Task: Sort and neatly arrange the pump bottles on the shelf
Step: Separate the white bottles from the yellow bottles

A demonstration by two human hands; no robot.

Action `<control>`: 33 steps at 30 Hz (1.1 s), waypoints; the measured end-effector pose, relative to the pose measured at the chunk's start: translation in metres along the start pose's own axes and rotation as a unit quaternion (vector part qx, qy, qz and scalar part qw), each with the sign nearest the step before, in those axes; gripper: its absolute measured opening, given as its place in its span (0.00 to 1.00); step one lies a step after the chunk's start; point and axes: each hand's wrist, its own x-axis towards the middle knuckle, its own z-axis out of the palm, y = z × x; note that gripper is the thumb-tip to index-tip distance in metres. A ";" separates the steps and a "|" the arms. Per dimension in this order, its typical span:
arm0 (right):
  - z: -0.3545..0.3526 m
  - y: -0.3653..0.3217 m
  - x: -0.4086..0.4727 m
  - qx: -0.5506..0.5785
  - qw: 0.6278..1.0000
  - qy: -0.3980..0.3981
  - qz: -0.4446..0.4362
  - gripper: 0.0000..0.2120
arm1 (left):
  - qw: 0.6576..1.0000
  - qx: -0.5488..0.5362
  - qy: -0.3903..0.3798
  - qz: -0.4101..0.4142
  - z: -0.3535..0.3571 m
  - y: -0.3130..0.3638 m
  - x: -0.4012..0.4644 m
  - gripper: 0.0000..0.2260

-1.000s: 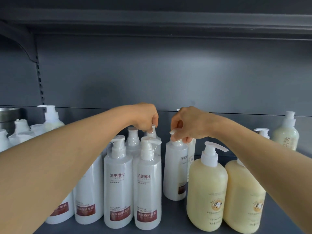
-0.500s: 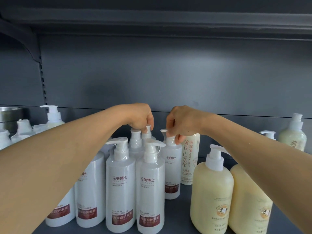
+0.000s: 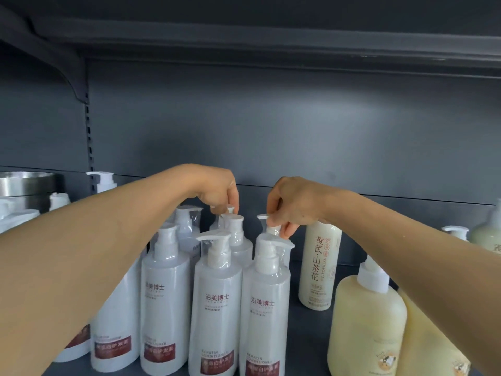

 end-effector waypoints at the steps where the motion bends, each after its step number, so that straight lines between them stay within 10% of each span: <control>1: 0.000 -0.002 -0.001 -0.011 1.000 -0.002 0.005 0.13 | 1.000 -0.013 -0.005 0.002 0.000 -0.001 0.000 0.13; 15: 0.009 0.006 -0.004 0.053 0.998 0.012 0.022 0.13 | 0.999 -0.038 -0.016 0.015 0.006 -0.016 -0.002 0.15; 33: -0.018 0.063 -0.099 0.086 0.953 0.232 0.177 0.13 | 0.979 -0.073 0.107 0.159 0.003 0.084 -0.014 0.17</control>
